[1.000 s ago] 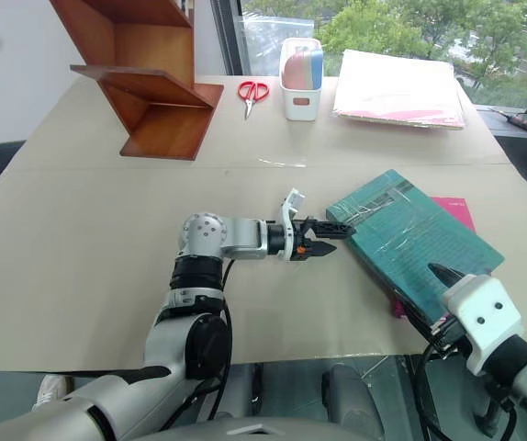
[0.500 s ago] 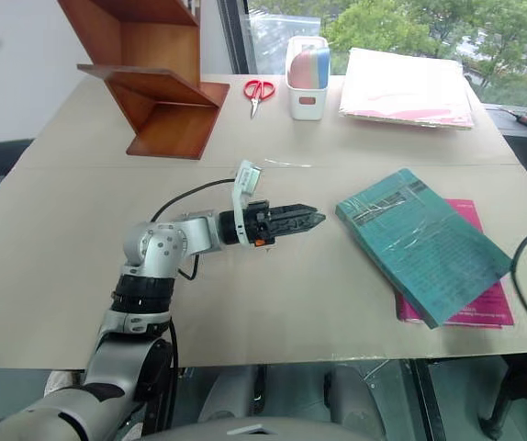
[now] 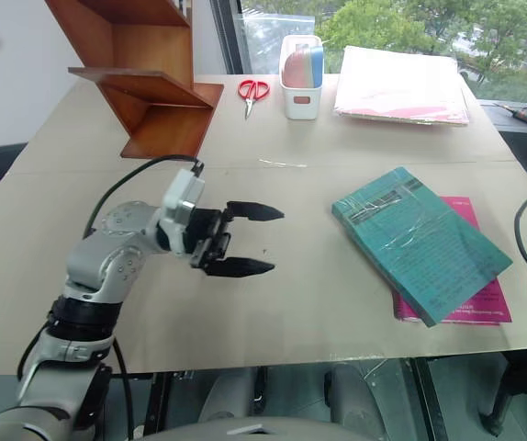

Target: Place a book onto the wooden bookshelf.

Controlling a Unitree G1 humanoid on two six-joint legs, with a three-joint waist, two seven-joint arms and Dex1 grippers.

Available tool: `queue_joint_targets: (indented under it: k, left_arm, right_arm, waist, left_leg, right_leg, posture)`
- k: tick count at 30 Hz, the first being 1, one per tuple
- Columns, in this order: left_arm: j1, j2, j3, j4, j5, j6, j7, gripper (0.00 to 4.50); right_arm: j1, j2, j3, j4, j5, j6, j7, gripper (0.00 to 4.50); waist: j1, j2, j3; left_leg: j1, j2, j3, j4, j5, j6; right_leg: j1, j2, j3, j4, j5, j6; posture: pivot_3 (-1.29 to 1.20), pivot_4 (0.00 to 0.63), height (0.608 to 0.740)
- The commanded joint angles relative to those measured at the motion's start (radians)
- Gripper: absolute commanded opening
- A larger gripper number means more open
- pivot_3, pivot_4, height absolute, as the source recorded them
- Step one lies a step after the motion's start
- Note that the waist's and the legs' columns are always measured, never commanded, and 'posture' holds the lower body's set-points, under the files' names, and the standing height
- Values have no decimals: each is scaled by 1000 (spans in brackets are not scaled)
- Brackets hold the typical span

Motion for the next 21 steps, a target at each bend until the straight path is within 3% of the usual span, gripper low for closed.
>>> queue_joint_targets:
  k: [1,7,11,21]
  left_arm:
    - [2,22,25,-49,-17,-28,-11,4500]
    - [23,32,29,-92,-30,-6,22,4500]
    - [40,39,39,-122,-46,15,55,4500]
    - [54,44,39,-153,-72,44,102,4500]
  right_arm:
    - [-54,1,50,68,30,58,43,61]
    - [-108,-6,143,165,40,99,95,61]
    - [-126,4,174,126,97,184,150,61]
    - [-157,136,143,43,158,308,101,61]
  waist:
    - [0,0,0]
    - [-2,0,0]
    - [-2,0,0]
    - [-5,0,0]
  left_leg:
    - [0,0,0,0,0,0]
    - [0,0,0,0,0,1]
    - [0,0,0,0,0,1]
    - [0,1,0,0,0,1]
  right_leg:
    - [0,0,0,0,0,0]
    - [0,0,0,0,0,1]
    - [-1,0,0,0,0,1]
    - [-1,1,1,1,0,1]
  posture:
    - [0,150,740]
    - [0,150,740]
    - [0,150,740]
    - [0,150,740]
